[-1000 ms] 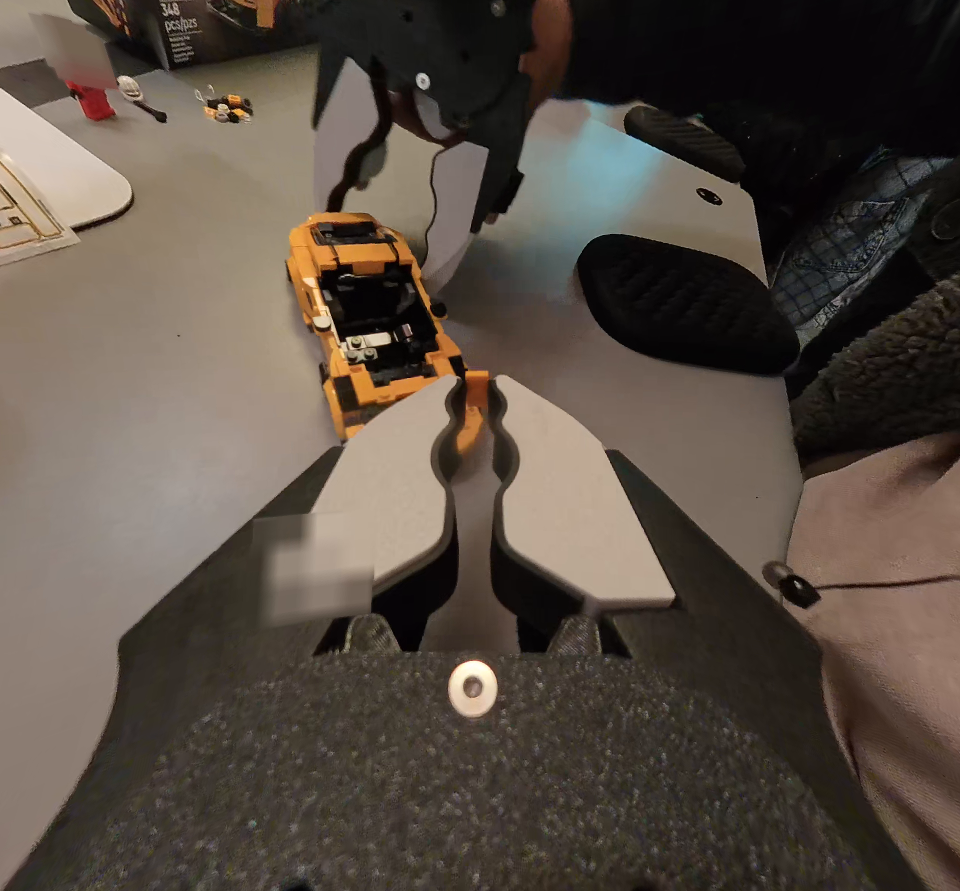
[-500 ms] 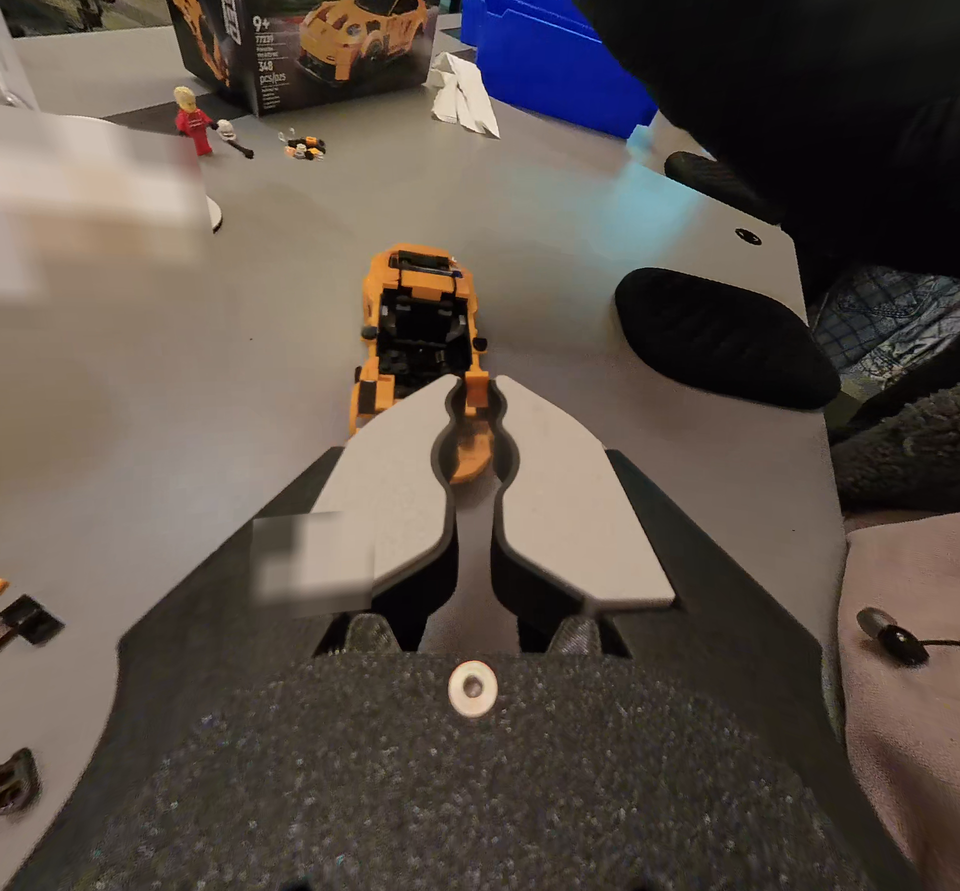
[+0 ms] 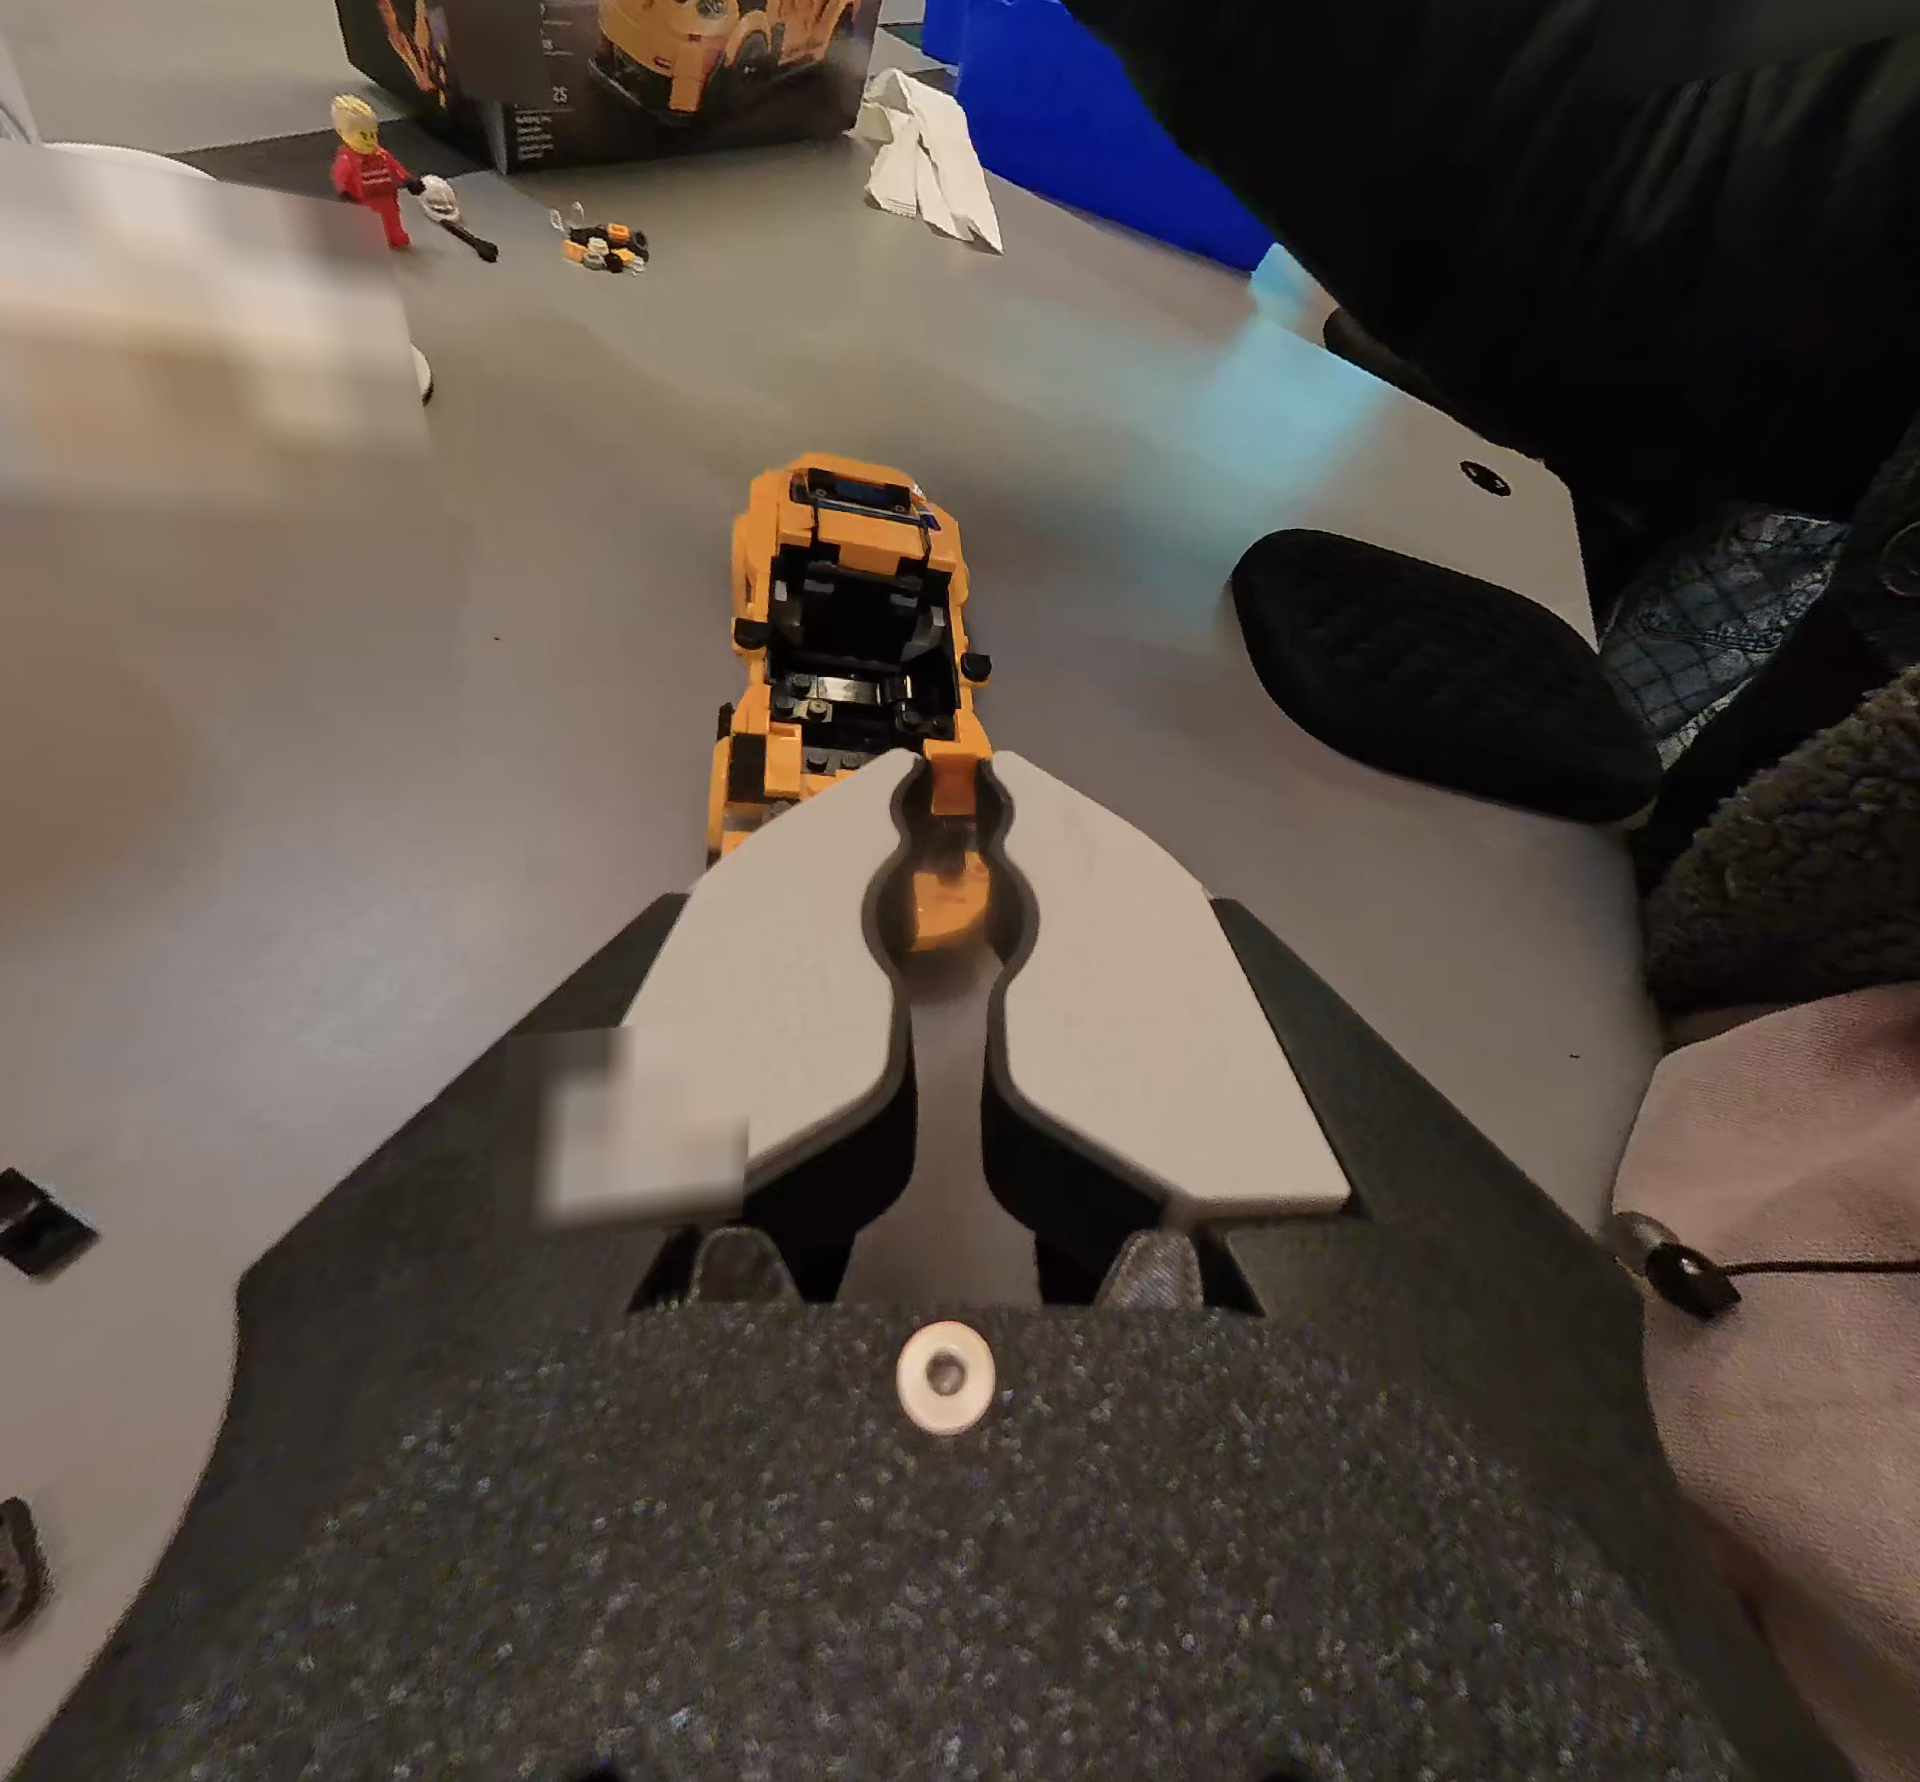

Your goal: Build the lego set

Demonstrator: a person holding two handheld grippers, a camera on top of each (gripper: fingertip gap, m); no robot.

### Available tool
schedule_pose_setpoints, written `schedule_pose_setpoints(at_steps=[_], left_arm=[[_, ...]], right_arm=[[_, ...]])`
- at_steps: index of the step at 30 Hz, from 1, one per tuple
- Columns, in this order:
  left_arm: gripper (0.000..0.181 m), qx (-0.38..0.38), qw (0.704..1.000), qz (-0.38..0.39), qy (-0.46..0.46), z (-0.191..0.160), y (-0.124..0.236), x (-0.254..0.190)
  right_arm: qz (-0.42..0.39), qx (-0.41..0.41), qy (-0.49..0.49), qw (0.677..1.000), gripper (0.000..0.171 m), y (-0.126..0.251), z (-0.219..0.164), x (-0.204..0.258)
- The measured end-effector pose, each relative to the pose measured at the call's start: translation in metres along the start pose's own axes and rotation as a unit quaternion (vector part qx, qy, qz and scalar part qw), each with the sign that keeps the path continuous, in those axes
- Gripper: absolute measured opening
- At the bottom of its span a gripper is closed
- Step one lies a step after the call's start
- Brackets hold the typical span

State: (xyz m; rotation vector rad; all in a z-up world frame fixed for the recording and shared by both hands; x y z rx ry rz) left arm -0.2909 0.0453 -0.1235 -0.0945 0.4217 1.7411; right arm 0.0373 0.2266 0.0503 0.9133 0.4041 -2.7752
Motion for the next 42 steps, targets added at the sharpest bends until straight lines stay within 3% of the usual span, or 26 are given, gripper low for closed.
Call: schedule_pose_setpoints(at_steps=[20,28,42], left_arm=[[0.007,0.001,1.0,-0.007,0.001,0.0,0.0,-0.001],[0.007,0.002,1.0,-0.011,0.003,0.0,0.0,-0.001],[0.007,0.003,1.0,-0.015,0.004,-0.001,-0.001,-0.001]], right_arm=[[-0.003,0.001,-0.034,0.999,0.014,-0.005,-0.003,0.003],[0.008,0.004,-0.076,0.997,0.007,-0.012,-0.006,-0.006],[0.033,0.006,-0.144,0.989,0.016,-0.019,-0.013,-0.012]])
Point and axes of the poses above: each gripper's, where its closed fingertips meet, y back along the fingers, z out of its top, x = y × z across the jaws, the point moved 10 cm from there along y, back along the fingers, and after that the axes turned 7 degrees about -x, right-handed, at the moved point
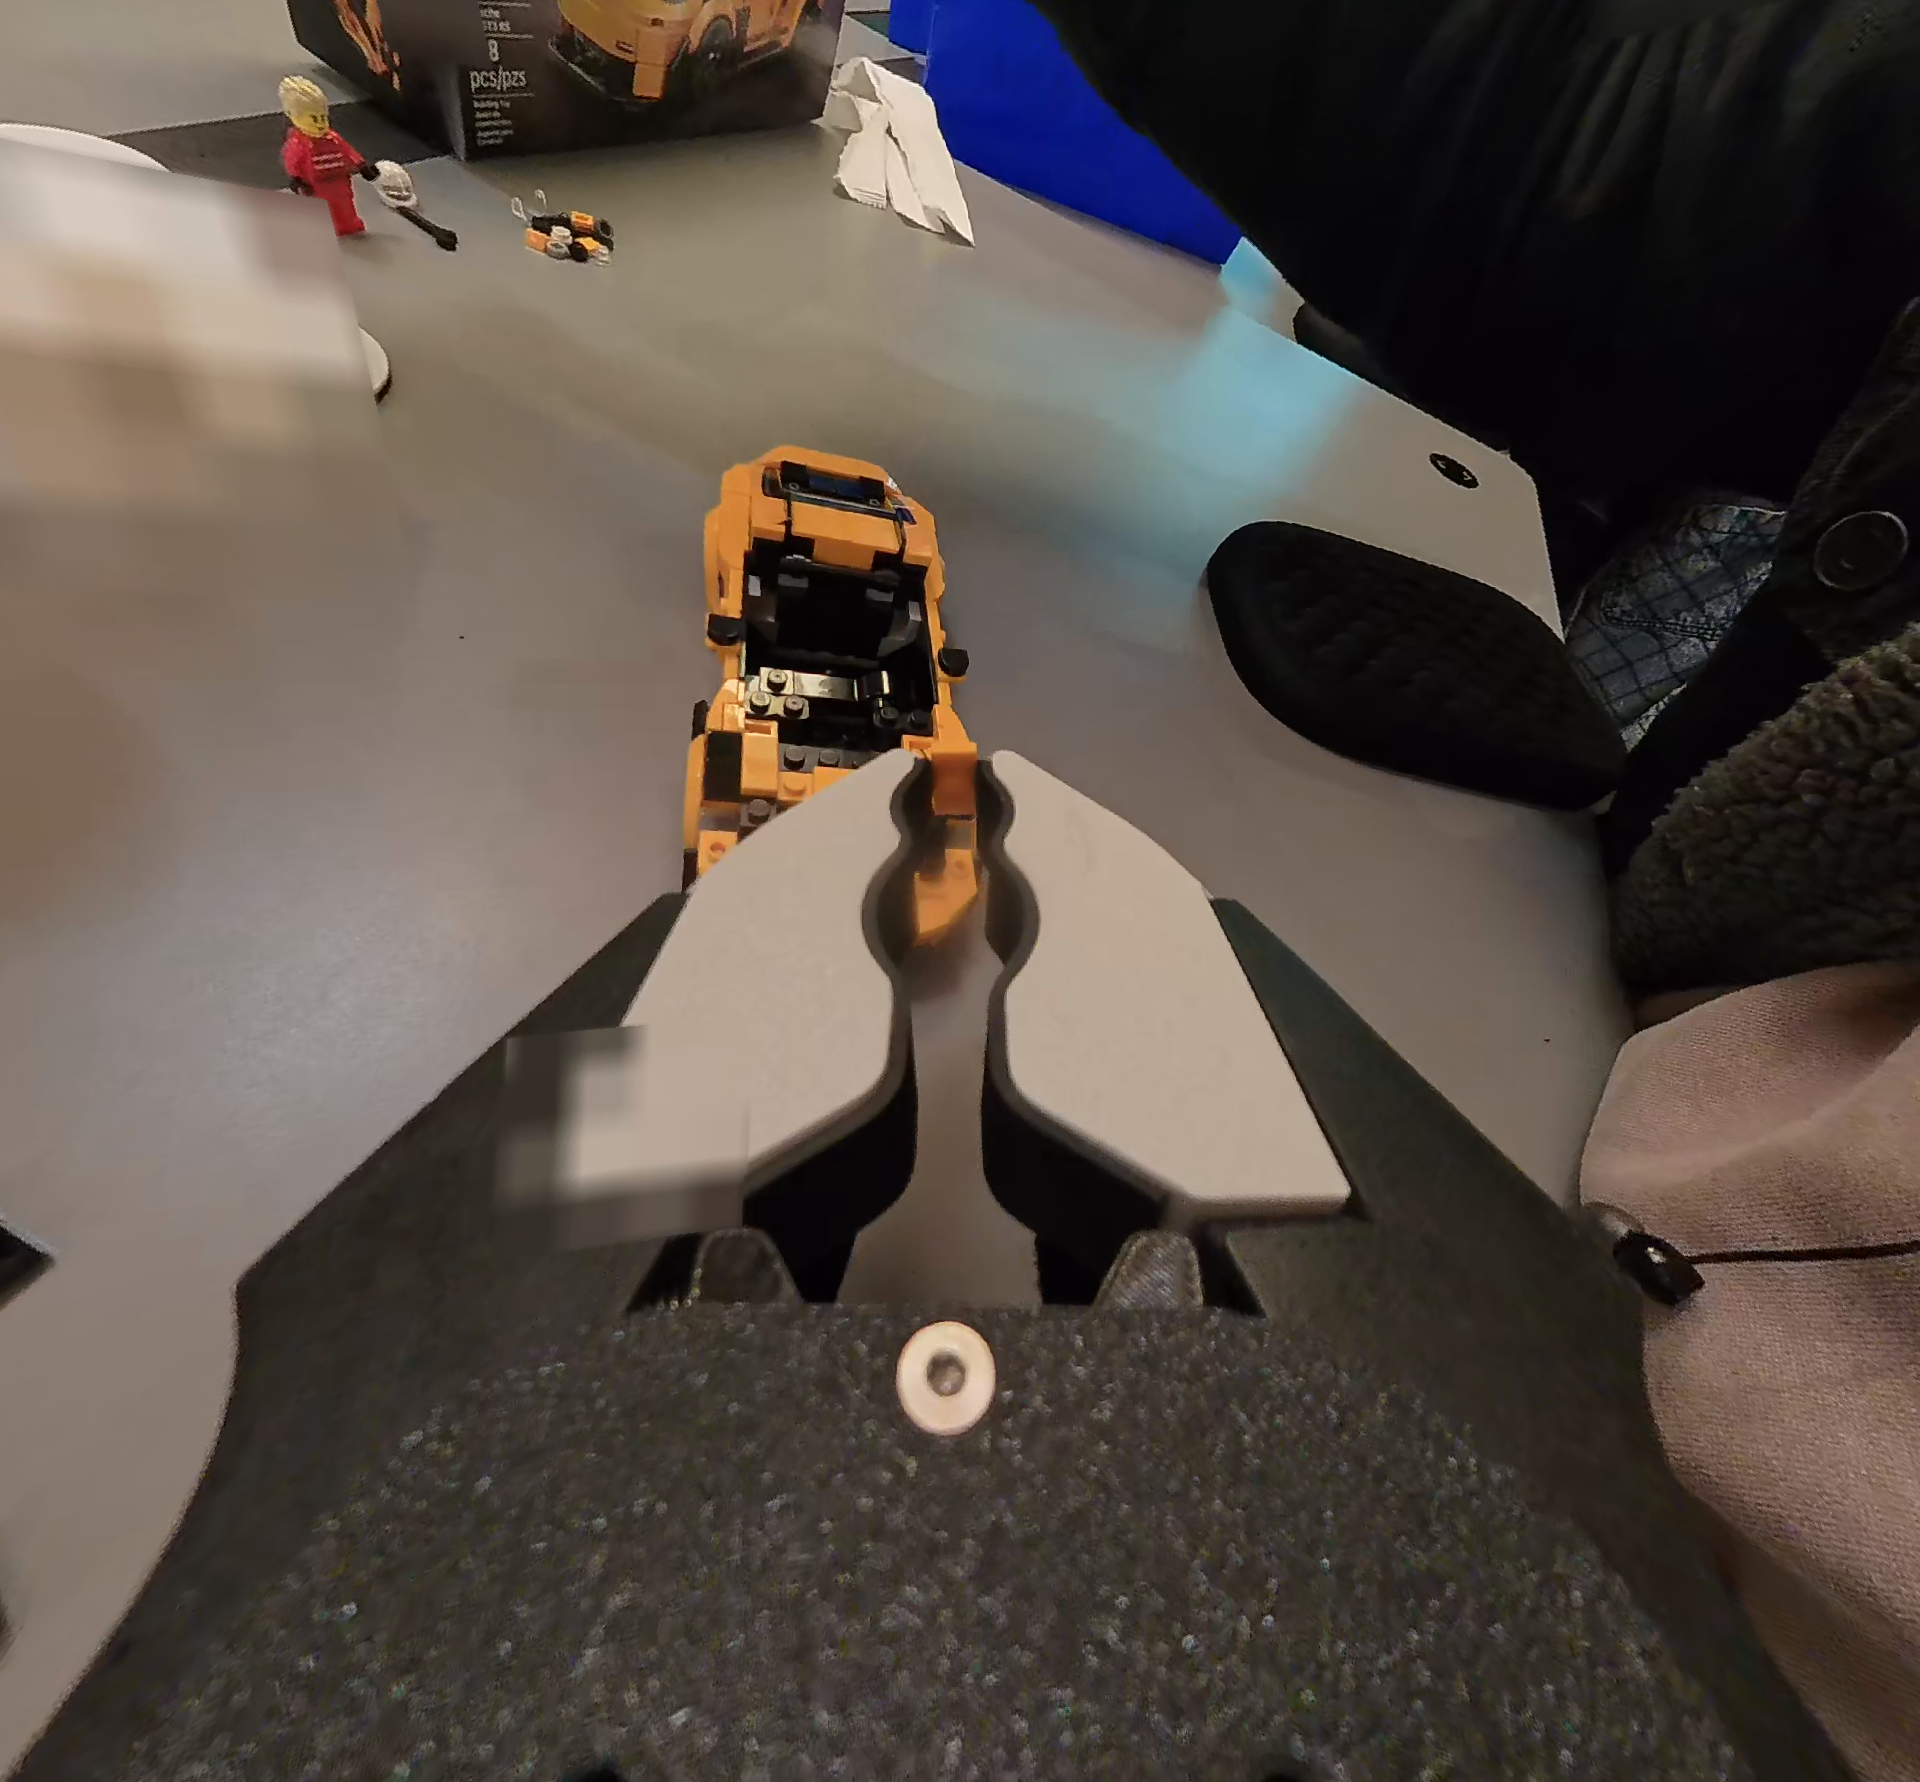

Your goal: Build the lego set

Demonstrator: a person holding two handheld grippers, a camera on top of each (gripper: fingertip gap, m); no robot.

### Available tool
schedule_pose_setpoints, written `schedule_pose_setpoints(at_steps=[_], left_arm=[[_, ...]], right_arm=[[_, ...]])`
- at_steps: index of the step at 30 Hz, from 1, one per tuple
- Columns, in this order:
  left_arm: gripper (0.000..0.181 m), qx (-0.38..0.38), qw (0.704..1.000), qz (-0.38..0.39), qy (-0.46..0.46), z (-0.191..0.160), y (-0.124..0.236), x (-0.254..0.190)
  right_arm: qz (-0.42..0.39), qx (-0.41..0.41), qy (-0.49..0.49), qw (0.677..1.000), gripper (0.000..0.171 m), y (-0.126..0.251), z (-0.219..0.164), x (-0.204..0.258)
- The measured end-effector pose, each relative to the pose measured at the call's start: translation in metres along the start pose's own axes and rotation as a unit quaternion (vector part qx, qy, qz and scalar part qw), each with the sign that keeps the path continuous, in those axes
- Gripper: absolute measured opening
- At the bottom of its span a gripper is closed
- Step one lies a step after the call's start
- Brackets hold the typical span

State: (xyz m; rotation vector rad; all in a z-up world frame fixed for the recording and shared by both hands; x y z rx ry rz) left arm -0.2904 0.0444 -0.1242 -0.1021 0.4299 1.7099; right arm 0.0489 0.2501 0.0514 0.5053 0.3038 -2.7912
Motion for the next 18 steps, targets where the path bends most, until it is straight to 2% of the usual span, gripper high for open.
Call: schedule_pose_setpoints(at_steps=[13,18], left_arm=[[0.007,0.002,1.0,-0.001,0.0,0.0,0.0,0.0],[0.007,0.0,1.0,-0.001,-0.001,0.0,0.0,-0.001]], right_arm=[[-0.016,-0.002,0.045,0.999,0.007,-0.001,0.004,0.012],[-0.048,0.005,0.056,0.997,0.0,-0.001,0.005,0.011]])
Point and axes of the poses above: each gripper's, where its closed fingertips meet, y back along the fingers, z out of its top, x = y × z across the jaws, the point moved 10 cm from there along y, back along the fingers, and after that the axes turned 7 degrees about -x, right-handed, at the moved point
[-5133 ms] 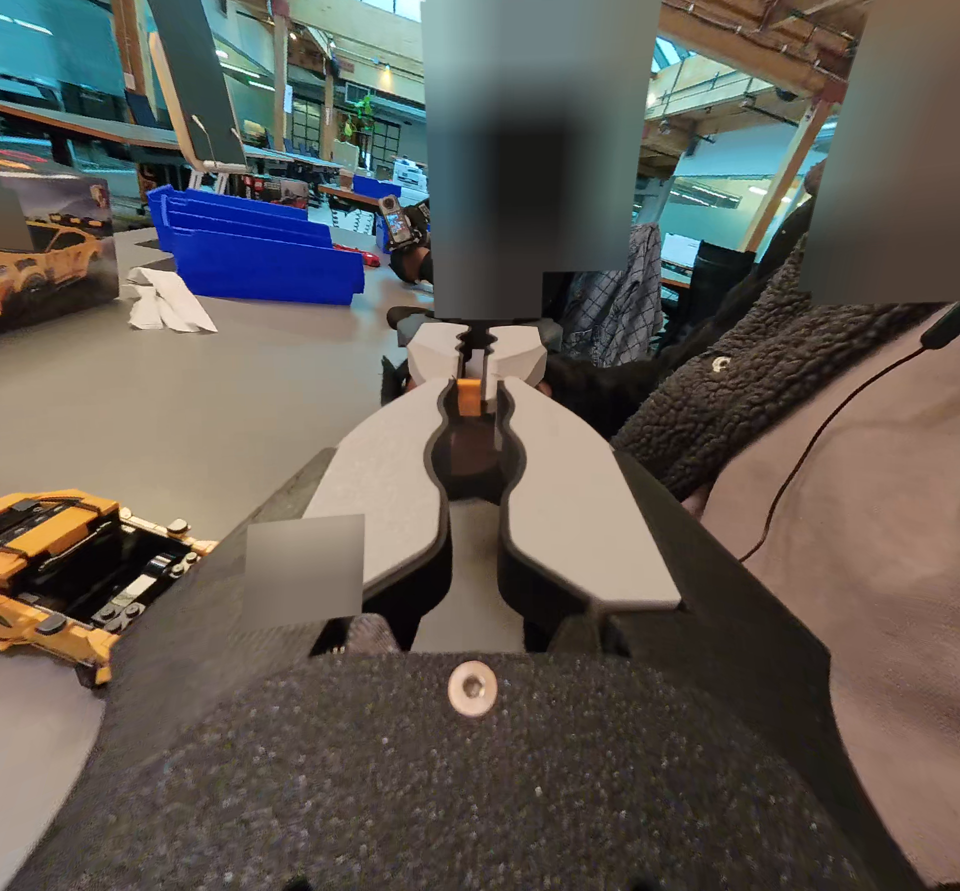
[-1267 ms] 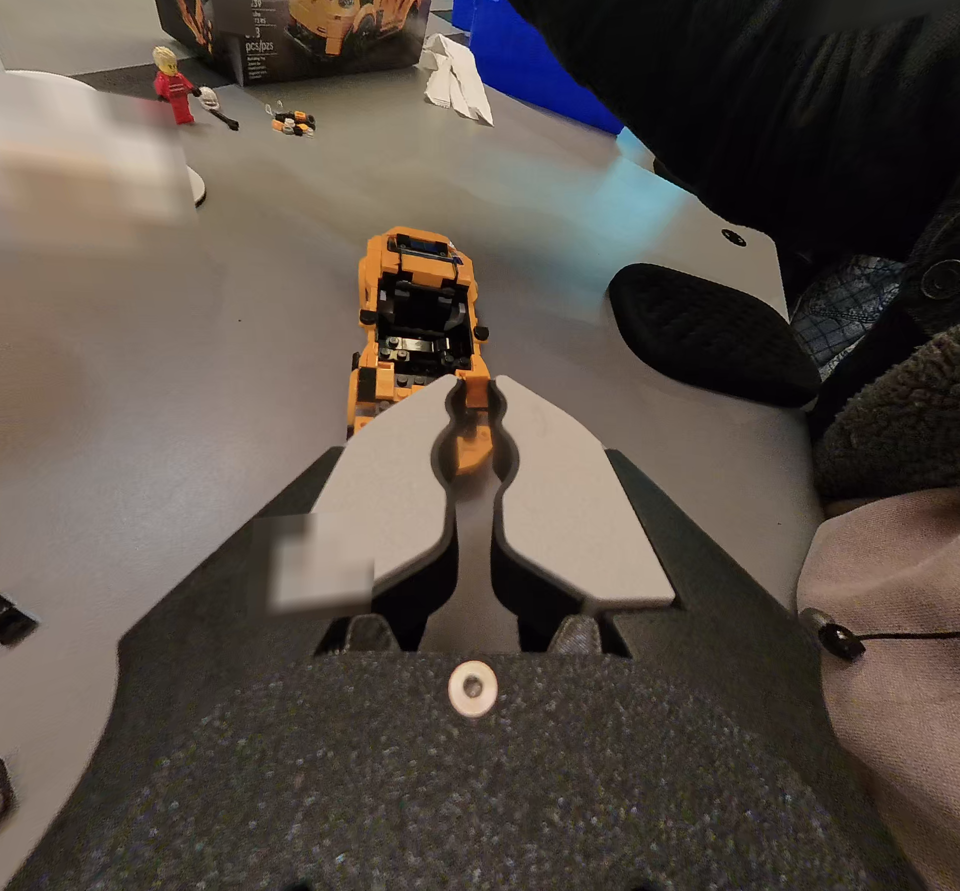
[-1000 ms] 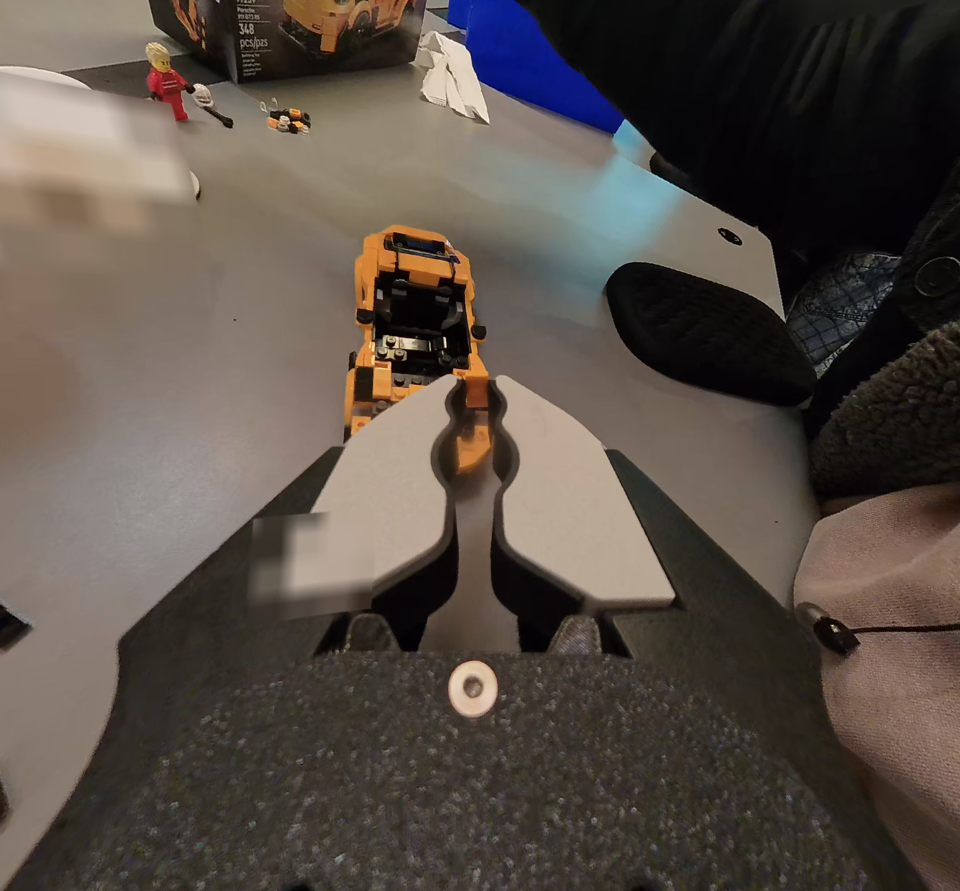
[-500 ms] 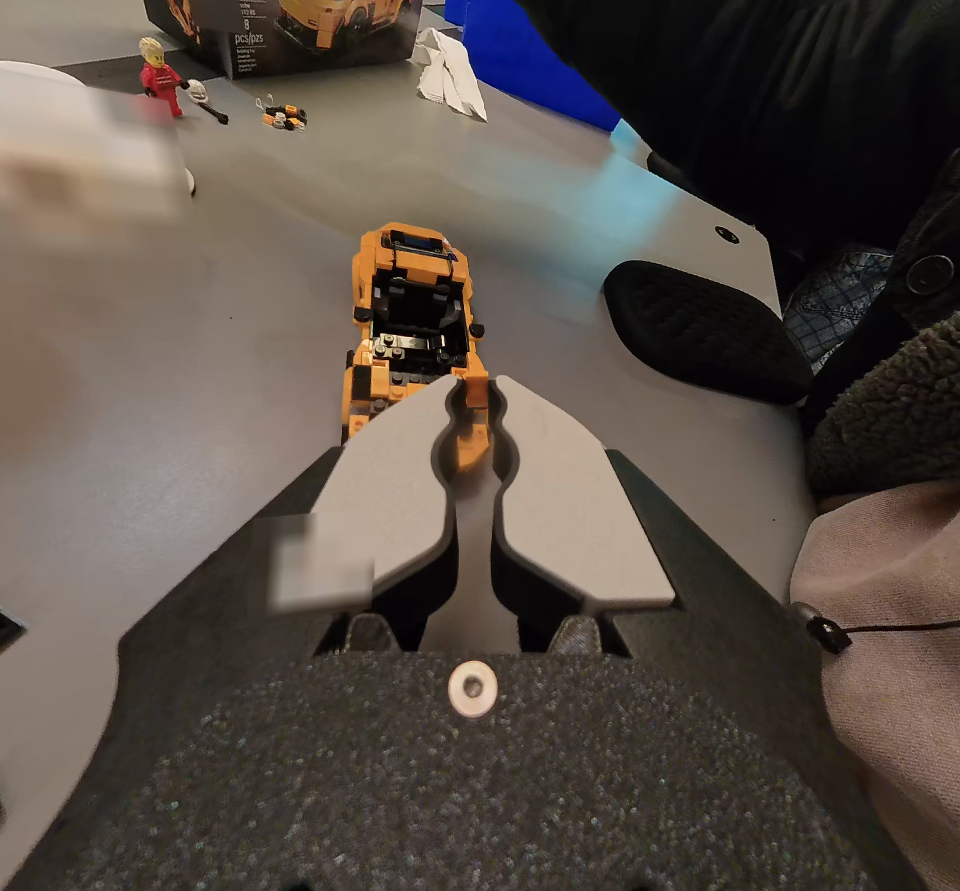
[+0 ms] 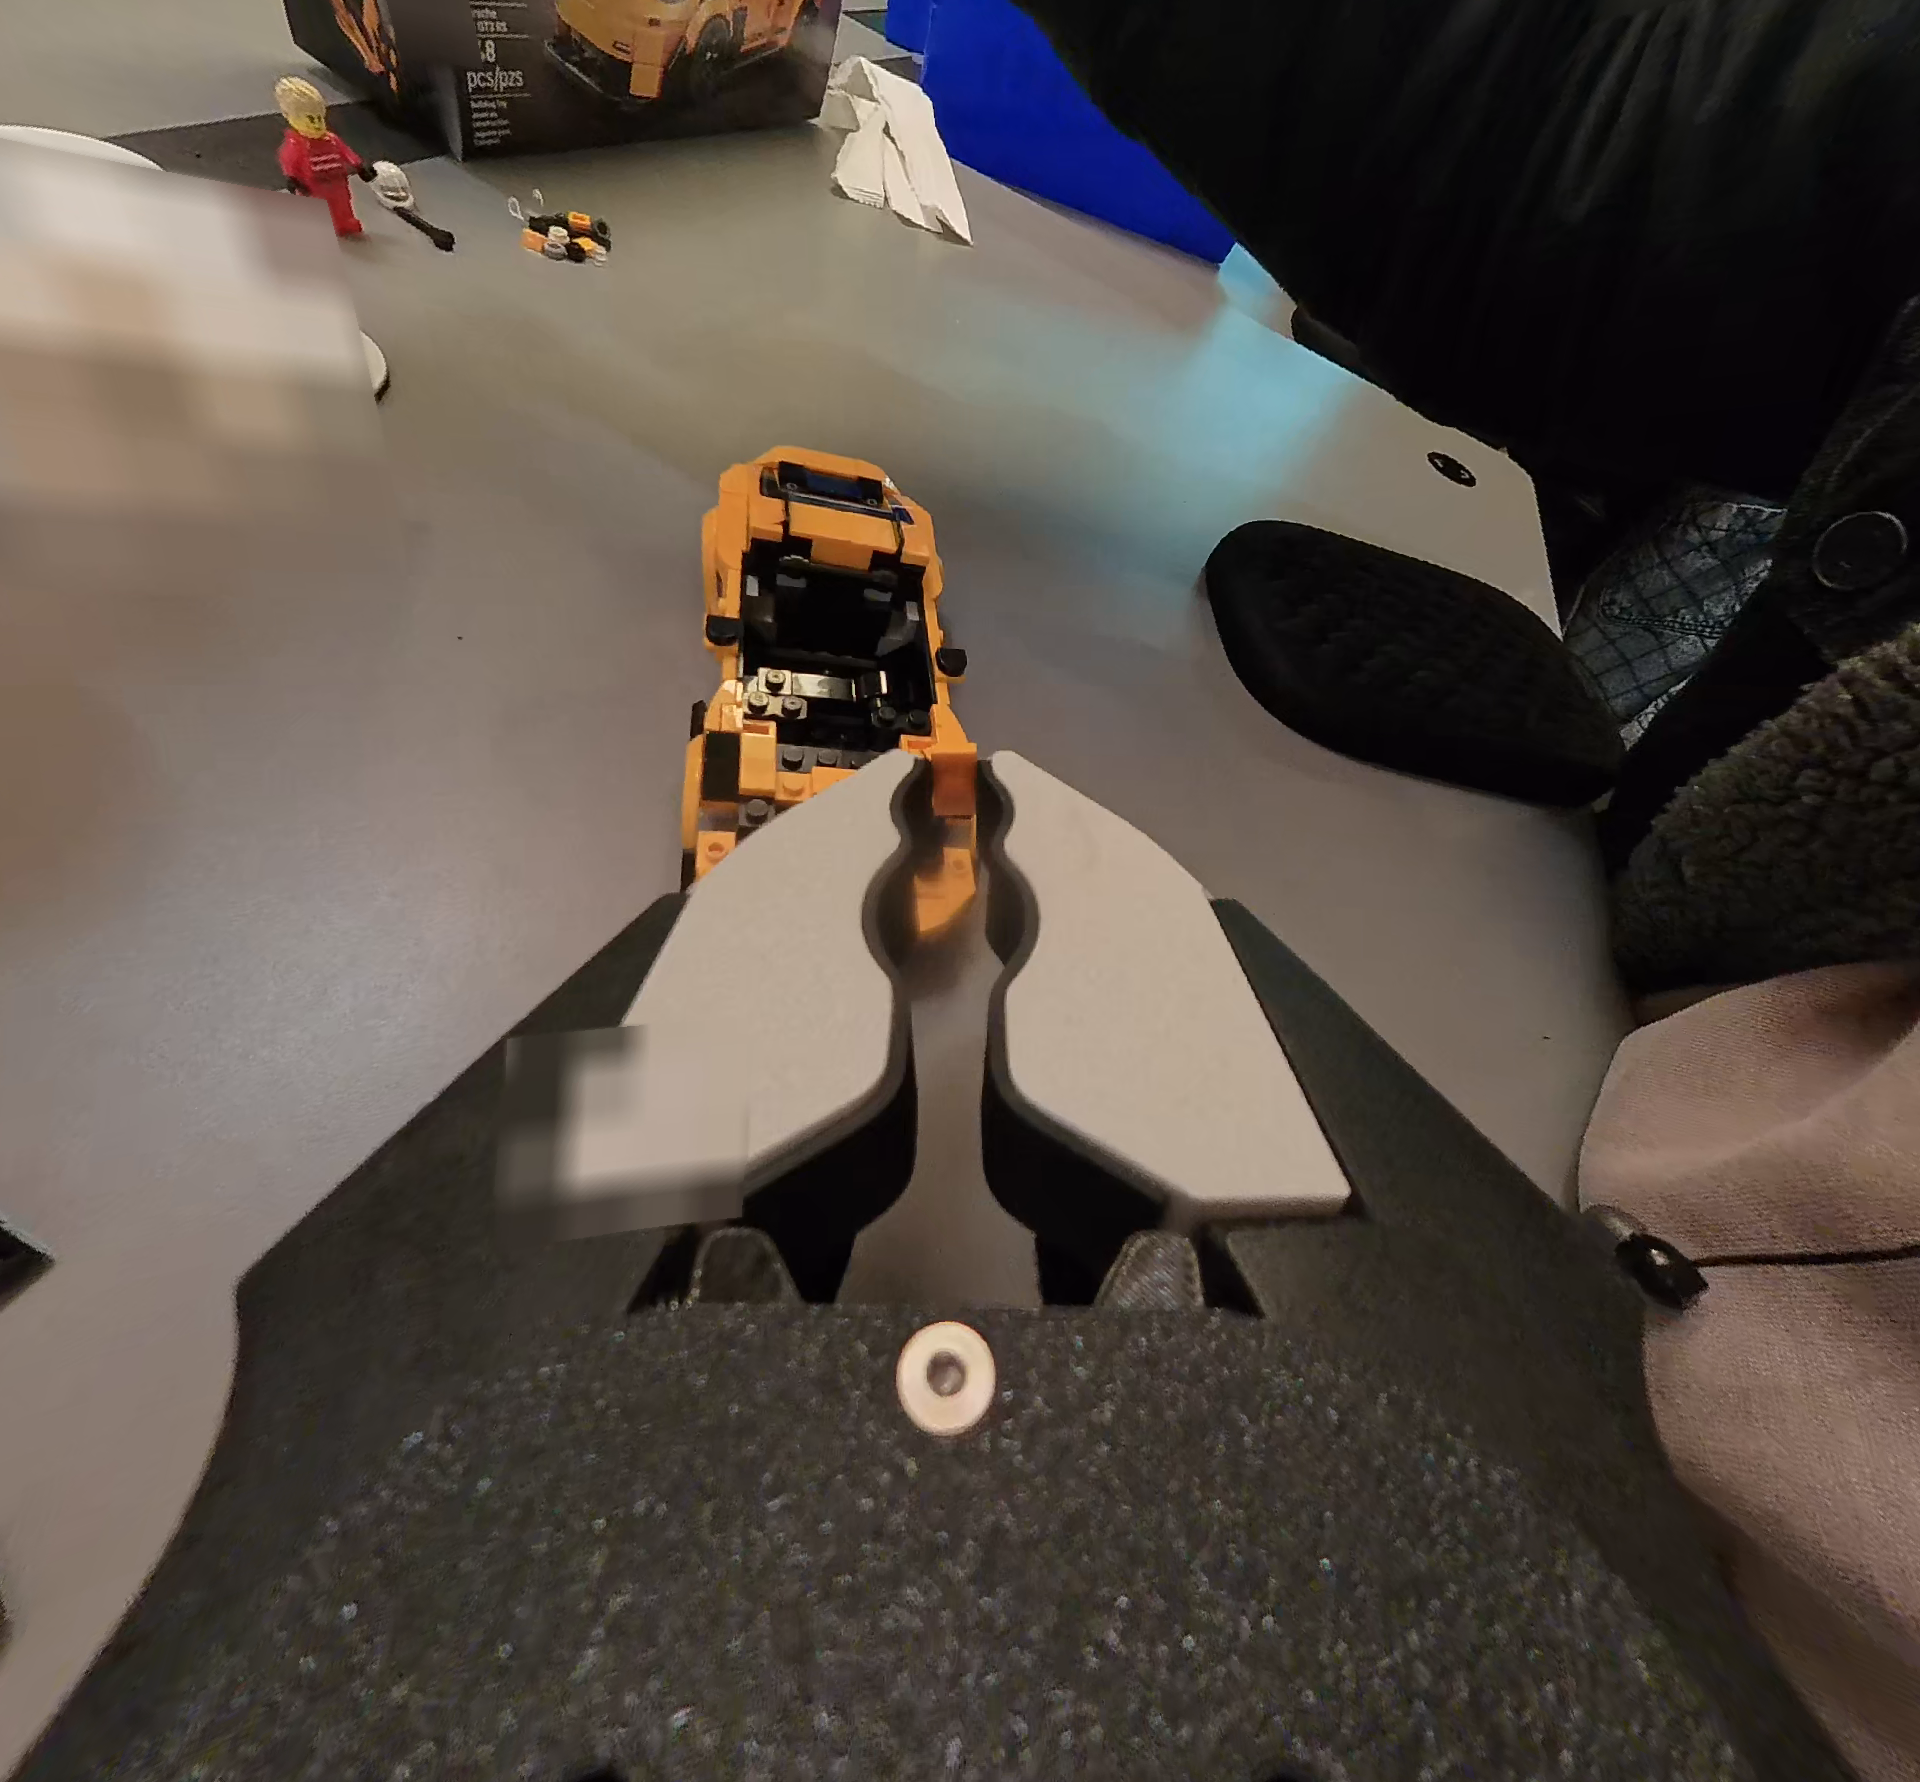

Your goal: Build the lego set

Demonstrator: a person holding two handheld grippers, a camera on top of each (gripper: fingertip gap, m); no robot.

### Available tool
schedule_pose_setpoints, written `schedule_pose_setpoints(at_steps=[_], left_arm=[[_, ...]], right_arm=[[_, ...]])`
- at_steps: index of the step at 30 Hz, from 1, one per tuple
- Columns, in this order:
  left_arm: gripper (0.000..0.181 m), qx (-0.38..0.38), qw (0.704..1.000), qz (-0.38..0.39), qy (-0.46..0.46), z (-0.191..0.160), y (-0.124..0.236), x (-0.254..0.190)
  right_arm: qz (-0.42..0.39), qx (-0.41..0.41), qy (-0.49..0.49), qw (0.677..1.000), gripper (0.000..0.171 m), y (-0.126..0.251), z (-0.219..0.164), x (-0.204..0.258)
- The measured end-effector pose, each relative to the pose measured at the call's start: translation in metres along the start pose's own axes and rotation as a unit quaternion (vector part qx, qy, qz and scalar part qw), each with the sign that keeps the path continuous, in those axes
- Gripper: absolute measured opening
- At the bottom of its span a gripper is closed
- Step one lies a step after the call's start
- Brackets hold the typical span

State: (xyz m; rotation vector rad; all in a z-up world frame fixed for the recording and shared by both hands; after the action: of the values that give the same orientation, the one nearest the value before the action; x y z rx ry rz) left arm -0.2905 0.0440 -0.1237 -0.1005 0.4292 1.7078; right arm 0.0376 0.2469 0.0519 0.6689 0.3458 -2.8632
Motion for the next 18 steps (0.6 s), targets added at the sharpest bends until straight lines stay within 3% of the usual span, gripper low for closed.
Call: schedule_pose_setpoints(at_steps=[13,18], left_arm=[[0.007,0.0,1.0,-0.002,-0.003,0.0,0.0,-0.002],[0.007,-0.001,1.0,-0.002,-0.005,0.001,0.0,-0.002]], right_arm=[[-0.034,-0.018,0.041,0.998,0.0,0.019,-0.001,0.011],[-0.009,-0.028,0.033,0.999,0.0,0.029,0.006,0.015]])
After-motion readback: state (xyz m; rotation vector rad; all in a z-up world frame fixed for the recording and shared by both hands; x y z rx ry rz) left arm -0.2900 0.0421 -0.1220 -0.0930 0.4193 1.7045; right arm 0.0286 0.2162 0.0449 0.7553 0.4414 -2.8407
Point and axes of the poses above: each gripper's, where its closed fingertips meet, y back along the fingers, z out of its top, x = y × z across the jaws, the point moved 10 cm from there along y, back along the fingers, and after that the axes turned 7 degrees about -x, right-handed, at the moved point
